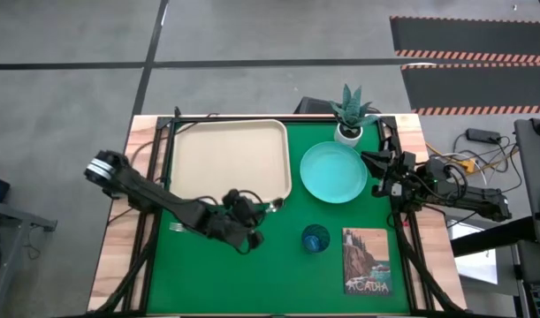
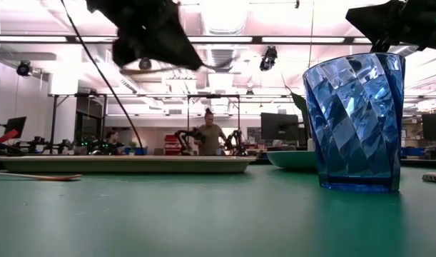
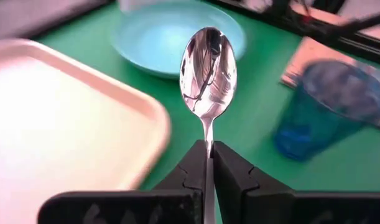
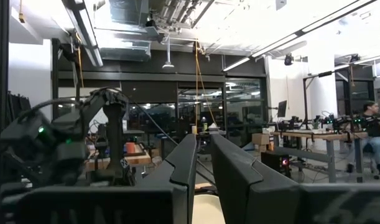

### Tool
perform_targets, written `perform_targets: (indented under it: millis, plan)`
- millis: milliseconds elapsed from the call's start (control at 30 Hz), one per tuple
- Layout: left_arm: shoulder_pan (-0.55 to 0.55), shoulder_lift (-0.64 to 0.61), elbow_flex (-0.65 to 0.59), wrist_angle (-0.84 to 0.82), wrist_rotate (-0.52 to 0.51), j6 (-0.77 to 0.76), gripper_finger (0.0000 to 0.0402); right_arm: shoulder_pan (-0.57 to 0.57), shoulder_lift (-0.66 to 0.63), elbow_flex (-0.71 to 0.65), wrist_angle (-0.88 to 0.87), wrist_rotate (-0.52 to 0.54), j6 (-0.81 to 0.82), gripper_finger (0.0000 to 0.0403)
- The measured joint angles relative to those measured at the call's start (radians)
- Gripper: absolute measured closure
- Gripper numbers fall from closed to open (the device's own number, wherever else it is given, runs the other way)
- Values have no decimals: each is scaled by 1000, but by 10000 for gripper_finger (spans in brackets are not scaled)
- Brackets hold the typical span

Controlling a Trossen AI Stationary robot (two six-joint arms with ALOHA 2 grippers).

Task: Pick and place plate/cup/fork/spoon on tray
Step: Put the orange spoon on the white tray

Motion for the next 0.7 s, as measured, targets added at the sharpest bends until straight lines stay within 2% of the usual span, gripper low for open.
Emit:
perform_targets:
  millis: [200,433,700]
  plan:
    - [20,-117,-2,-135,-84,-2,401,0,0,0,-4,0,0,360]
    - [103,-205,-15,-231,-87,-4,401,0,0,0,-4,-1,9,360]
    - [259,-260,-15,-333,-84,-6,401,0,0,0,-3,0,9,360]
